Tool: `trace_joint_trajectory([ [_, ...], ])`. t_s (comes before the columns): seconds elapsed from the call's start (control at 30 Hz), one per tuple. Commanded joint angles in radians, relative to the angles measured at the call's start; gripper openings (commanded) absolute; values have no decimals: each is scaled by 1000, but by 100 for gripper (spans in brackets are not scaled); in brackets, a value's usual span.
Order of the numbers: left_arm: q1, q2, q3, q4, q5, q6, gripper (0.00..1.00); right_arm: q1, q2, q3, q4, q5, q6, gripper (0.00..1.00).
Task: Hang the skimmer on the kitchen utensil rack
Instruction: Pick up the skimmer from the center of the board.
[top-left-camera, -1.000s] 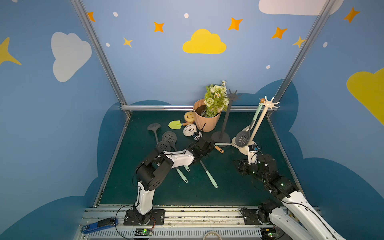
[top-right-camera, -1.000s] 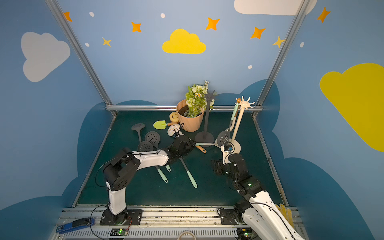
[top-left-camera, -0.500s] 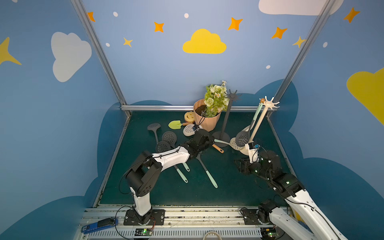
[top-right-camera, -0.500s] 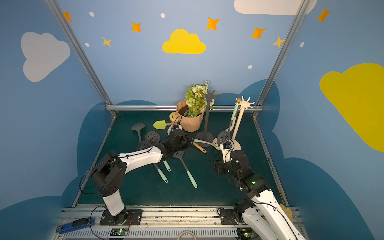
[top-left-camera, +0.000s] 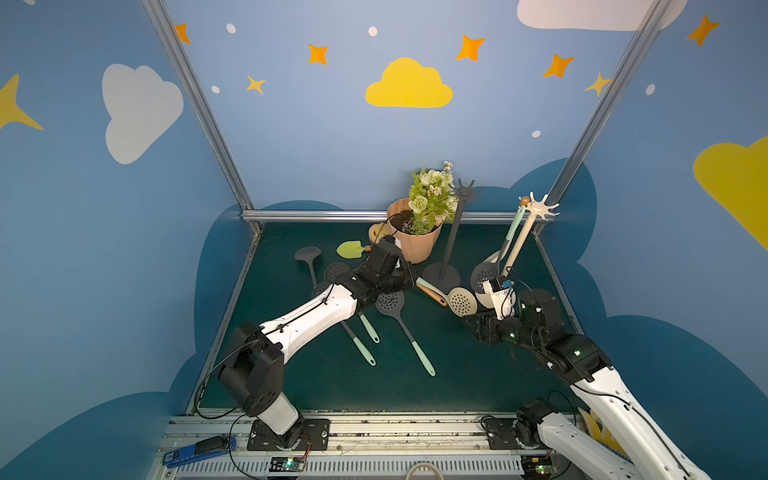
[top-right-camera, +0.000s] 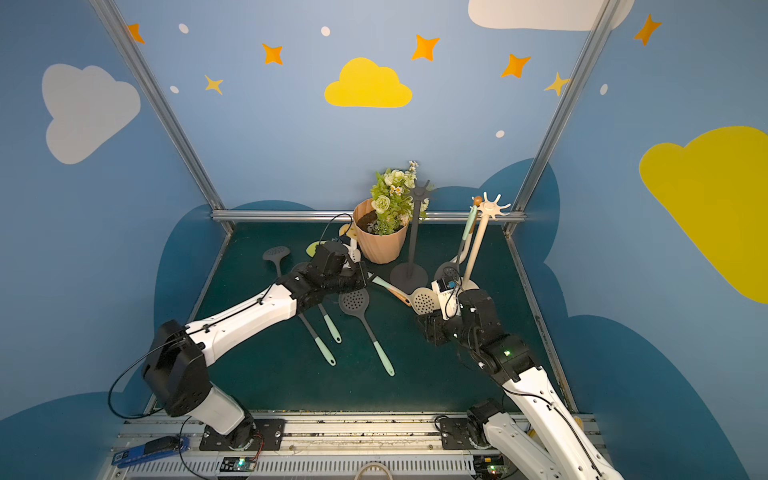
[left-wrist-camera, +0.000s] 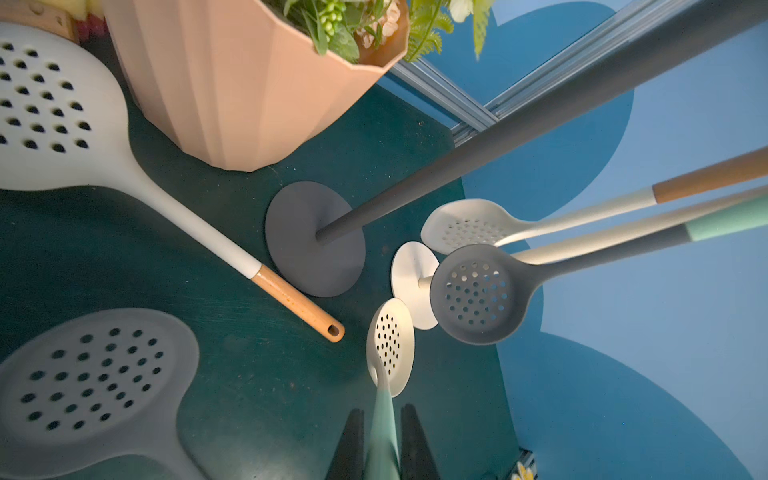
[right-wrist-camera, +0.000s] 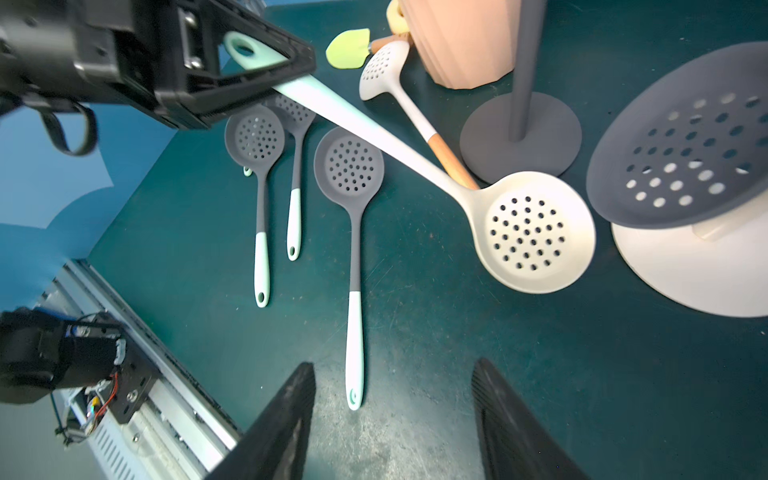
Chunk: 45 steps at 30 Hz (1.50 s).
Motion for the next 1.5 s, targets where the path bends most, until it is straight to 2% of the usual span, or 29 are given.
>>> trace_joint_trajectory([
  [0.0,26,-62,24,-80,159,159,5,6,21,55,-10,-74,-56,60],
  [0.13,37,-124,26,-133,295,330,5,22,75,80,36,-195,-95,60],
  [0.3,45,-181,31,-230,322,493,3,61,162,103,100,-328,-197,60],
  [0.4,52,-208,29,-253,375,564,4,82,187,106,130,-402,-288,60],
  [0.6,57,-235,34,-249,475,634,3,90,215,108,145,-459,-439,59],
  [0.77,58,-246,31,-237,540,683,4,90,230,98,192,-573,-467,58],
  [0.97,58,-275,15,-200,593,739,3,90,290,118,169,-603,-527,58],
  [1.17,58,-281,2,-189,644,816,3,95,345,139,168,-582,-551,54],
  [1.33,59,-276,2,-186,655,849,3,96,363,160,157,-607,-560,39],
  [1.47,63,-271,4,-182,651,856,3,101,366,150,168,-617,-551,10],
])
